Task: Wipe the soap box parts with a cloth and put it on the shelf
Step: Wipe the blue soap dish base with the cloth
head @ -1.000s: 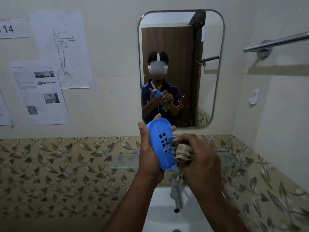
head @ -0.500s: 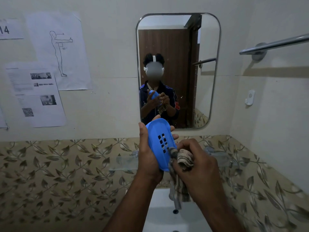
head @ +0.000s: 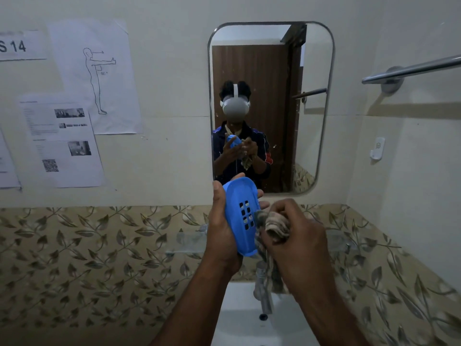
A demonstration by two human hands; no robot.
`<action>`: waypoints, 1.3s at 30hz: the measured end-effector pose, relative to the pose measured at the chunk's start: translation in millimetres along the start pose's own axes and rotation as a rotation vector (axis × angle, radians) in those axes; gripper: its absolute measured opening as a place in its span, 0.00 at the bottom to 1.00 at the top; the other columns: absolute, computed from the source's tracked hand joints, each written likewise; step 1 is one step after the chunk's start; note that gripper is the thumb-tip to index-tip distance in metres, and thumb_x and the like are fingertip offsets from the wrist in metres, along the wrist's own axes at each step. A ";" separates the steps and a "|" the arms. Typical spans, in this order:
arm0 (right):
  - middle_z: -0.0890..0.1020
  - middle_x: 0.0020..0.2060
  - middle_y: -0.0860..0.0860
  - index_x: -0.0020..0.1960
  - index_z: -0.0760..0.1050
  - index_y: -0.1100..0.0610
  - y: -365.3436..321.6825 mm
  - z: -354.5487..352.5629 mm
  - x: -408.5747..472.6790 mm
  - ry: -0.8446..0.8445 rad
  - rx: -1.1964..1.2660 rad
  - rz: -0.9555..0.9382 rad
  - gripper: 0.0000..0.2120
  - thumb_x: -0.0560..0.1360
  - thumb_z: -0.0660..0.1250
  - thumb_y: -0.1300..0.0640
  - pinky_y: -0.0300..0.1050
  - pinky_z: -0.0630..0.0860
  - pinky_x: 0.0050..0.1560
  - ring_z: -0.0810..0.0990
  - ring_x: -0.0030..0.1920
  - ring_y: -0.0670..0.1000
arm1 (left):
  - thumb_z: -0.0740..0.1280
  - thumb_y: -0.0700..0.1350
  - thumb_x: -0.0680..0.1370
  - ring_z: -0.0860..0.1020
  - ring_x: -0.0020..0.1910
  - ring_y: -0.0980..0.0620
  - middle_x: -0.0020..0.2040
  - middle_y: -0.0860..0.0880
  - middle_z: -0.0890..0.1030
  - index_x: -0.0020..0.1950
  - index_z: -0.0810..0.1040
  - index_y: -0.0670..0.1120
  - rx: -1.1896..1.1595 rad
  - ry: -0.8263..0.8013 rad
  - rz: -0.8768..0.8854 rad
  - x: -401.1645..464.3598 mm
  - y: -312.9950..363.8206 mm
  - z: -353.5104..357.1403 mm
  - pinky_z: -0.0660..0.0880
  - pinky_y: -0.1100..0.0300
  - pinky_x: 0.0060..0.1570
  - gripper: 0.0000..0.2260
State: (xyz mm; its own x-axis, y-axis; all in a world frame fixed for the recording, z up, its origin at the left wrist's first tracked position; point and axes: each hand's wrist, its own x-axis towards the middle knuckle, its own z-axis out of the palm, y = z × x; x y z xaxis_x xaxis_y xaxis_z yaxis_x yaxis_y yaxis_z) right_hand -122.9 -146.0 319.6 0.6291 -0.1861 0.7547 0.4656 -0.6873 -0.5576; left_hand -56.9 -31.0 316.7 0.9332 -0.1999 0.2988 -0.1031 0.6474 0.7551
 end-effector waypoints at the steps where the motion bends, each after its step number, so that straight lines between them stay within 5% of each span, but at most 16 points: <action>1: 0.80 0.34 0.43 0.46 0.71 0.44 1.2 0.3 -2.9 -0.038 -0.032 0.013 0.16 0.69 0.76 0.58 0.37 0.76 0.32 0.79 0.35 0.42 | 0.58 0.71 0.73 0.80 0.49 0.42 0.55 0.41 0.82 0.65 0.81 0.50 0.019 0.005 0.010 1.3 0.9 -1.4 0.76 0.42 0.57 0.32; 4: 0.81 0.37 0.42 0.48 0.72 0.43 0.4 -1.5 -0.2 -0.075 -0.041 0.038 0.17 0.69 0.76 0.58 0.35 0.77 0.33 0.80 0.36 0.39 | 0.59 0.74 0.72 0.78 0.53 0.39 0.59 0.36 0.78 0.73 0.72 0.44 0.035 0.006 0.004 1.7 -2.9 -0.6 0.76 0.41 0.58 0.41; 9: 0.78 0.36 0.43 0.50 0.73 0.50 -11.2 -4.1 18.6 0.119 0.010 -0.041 0.15 0.70 0.76 0.60 0.31 0.77 0.33 0.79 0.34 0.39 | 0.54 0.69 0.73 0.83 0.48 0.44 0.52 0.41 0.84 0.66 0.79 0.47 0.070 -0.013 -0.048 -8.0 -11.4 7.5 0.82 0.51 0.44 0.34; 12: 0.77 0.35 0.44 0.50 0.73 0.53 -13.3 -2.4 22.5 0.185 -0.016 -0.071 0.14 0.70 0.77 0.61 0.30 0.76 0.30 0.78 0.32 0.41 | 0.54 0.70 0.75 0.84 0.49 0.45 0.53 0.41 0.85 0.62 0.82 0.48 0.121 -0.022 -0.062 -10.9 -15.8 8.0 0.82 0.53 0.45 0.32; 16: 0.74 0.30 0.42 0.46 0.72 0.49 -5.6 -3.6 1.7 0.043 -0.098 -0.001 0.13 0.69 0.76 0.57 0.27 0.68 0.26 0.75 0.29 0.39 | 0.58 0.73 0.71 0.82 0.49 0.43 0.54 0.38 0.82 0.70 0.75 0.42 0.140 0.029 -0.024 -8.4 -9.8 2.5 0.81 0.49 0.48 0.41; 20: 0.75 0.29 0.42 0.44 0.72 0.45 -2.1 -6.2 -9.1 -0.094 -0.133 0.019 0.14 0.69 0.76 0.57 0.29 0.70 0.29 0.74 0.28 0.38 | 0.64 0.75 0.66 0.80 0.53 0.40 0.60 0.36 0.79 0.73 0.71 0.42 0.100 0.051 -0.010 -6.2 -7.5 2.2 0.81 0.46 0.53 0.47; 26: 0.78 0.33 0.46 0.49 0.76 0.53 -10.1 -8.3 18.0 0.151 -0.026 -0.105 0.12 0.69 0.75 0.61 0.29 0.72 0.30 0.77 0.31 0.42 | 0.55 0.69 0.73 0.85 0.46 0.46 0.51 0.42 0.85 0.66 0.78 0.45 0.085 -0.015 -0.043 -13.0 -17.5 8.0 0.81 0.54 0.41 0.35; 33: 0.80 0.34 0.43 0.46 0.80 0.51 2.5 -5.2 -15.8 -0.094 -0.056 -0.137 0.14 0.66 0.75 0.66 0.23 0.69 0.35 0.77 0.35 0.42 | 0.58 0.72 0.70 0.82 0.49 0.44 0.55 0.41 0.83 0.70 0.75 0.42 0.035 0.055 0.018 -4.0 -2.0 -1.5 0.79 0.46 0.53 0.40; 39: 0.80 0.37 0.40 0.49 0.79 0.50 -8.3 -1.0 -25.4 -0.212 0.147 -0.268 0.17 0.65 0.75 0.67 0.31 0.77 0.39 0.79 0.37 0.40 | 0.56 0.72 0.69 0.81 0.42 0.43 0.47 0.39 0.83 0.62 0.80 0.39 0.016 0.049 -0.072 -7.3 -2.3 -1.5 0.81 0.50 0.45 0.41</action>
State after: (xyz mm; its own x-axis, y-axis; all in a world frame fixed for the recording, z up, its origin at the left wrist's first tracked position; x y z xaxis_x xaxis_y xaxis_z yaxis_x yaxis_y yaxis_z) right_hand -143.4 -136.3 305.4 0.5810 0.1471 0.8005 0.7058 -0.5809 -0.4055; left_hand -63.0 -30.0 311.9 0.9541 -0.2087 0.2147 -0.0405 0.6205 0.7831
